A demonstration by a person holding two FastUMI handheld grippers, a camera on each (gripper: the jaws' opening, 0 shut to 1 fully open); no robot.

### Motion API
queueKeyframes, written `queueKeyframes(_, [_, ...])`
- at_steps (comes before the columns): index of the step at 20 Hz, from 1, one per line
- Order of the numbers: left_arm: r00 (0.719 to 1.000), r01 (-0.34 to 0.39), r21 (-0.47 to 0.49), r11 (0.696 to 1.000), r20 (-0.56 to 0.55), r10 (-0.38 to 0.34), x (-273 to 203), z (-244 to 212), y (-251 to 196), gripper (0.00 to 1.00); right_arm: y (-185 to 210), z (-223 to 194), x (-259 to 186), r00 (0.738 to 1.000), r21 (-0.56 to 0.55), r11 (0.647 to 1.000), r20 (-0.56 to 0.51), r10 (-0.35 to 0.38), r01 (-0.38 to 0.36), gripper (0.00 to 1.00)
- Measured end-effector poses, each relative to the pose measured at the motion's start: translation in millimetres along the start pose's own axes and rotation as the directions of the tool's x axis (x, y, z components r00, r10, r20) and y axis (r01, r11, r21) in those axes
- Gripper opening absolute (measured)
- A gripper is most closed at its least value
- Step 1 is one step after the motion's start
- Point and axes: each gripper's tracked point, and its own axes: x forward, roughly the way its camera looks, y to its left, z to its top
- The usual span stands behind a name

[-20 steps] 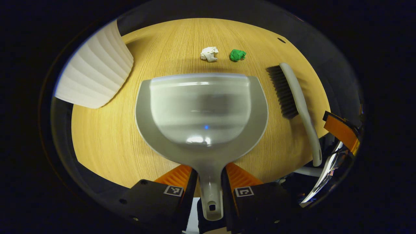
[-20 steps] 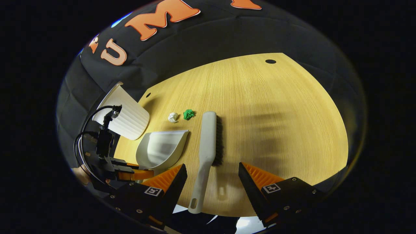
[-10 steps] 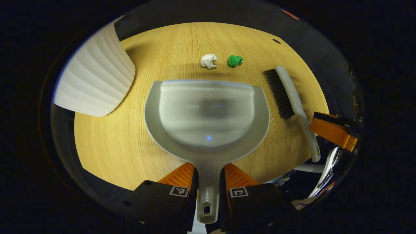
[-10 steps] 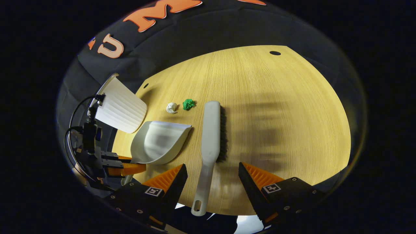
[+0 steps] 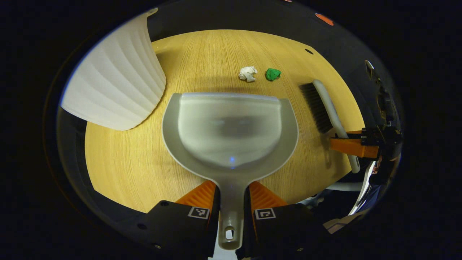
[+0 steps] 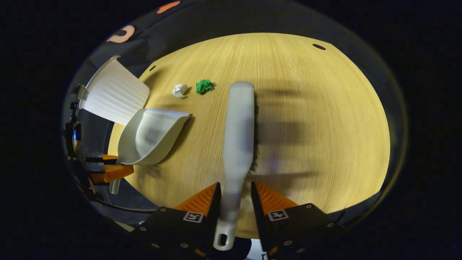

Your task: Pick up the small broom and dustpan from the desktop, sweep the trash into the dustpan with the broom, and then empty the trash into the garbage bin.

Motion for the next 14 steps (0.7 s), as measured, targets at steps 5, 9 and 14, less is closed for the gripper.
queueKeyframes(5, [0.999, 0.028, 0.086, 0.996, 0.024, -0.031, -11, 7, 15, 0.31, -24, 20, -10, 0.994, -0.107, 0.988, 0.016, -0.108, 0.109, 0.17])
queueKeyframes(9, [0.996, 0.061, 0.191, 0.980, 0.048, -0.071, 2, 24, 14, 0.31, -38, 66, -18, 0.989, -0.188, 0.971, 0.042, -0.139, 0.145, 0.14])
queueKeyframes(14, [0.994, 0.084, 0.277, 0.957, 0.044, -0.100, 8, 40, 25, 0.31, -29, 140, 2, 0.991, -0.334, 0.933, 0.034, -0.130, 0.134, 0.14])
